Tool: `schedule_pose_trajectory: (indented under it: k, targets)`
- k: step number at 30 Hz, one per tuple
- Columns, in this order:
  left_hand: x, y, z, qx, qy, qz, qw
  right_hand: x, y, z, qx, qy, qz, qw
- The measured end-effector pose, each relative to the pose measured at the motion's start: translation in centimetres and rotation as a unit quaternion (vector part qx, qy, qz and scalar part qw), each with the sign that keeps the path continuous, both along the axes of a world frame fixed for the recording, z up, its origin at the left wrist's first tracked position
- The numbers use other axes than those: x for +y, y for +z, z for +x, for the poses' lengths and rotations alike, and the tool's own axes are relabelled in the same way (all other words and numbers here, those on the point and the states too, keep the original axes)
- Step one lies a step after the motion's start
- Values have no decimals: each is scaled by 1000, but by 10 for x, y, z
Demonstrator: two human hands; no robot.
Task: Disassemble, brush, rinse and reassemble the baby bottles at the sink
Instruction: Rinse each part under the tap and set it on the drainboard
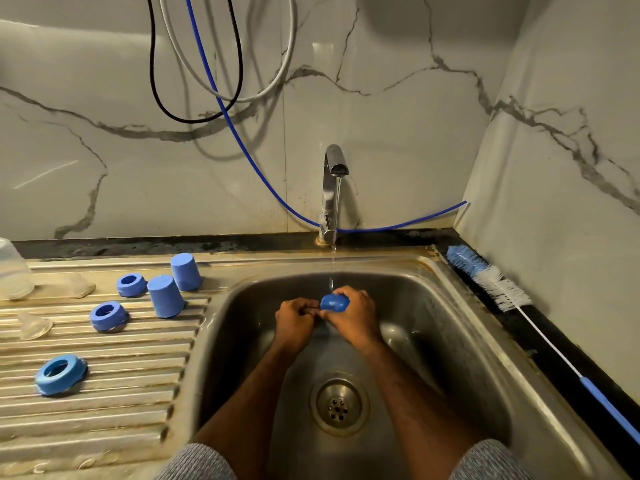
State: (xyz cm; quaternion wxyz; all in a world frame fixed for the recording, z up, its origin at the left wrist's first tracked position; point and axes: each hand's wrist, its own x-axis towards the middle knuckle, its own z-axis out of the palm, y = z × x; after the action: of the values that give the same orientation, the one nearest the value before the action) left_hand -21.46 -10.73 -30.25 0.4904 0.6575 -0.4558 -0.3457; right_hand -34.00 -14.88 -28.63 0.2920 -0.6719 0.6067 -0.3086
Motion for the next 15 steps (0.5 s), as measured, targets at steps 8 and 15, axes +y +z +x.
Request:
schedule_pose_trajectory:
  k: [8, 15]
  targets:
    - [8, 12, -1, 13, 28, -2, 1000, -1, 12, 2, -35, -9, -40, 999]
    - [5, 15, -1, 20, 37, -33, 999, 0, 14, 0, -15, -35, -42, 998]
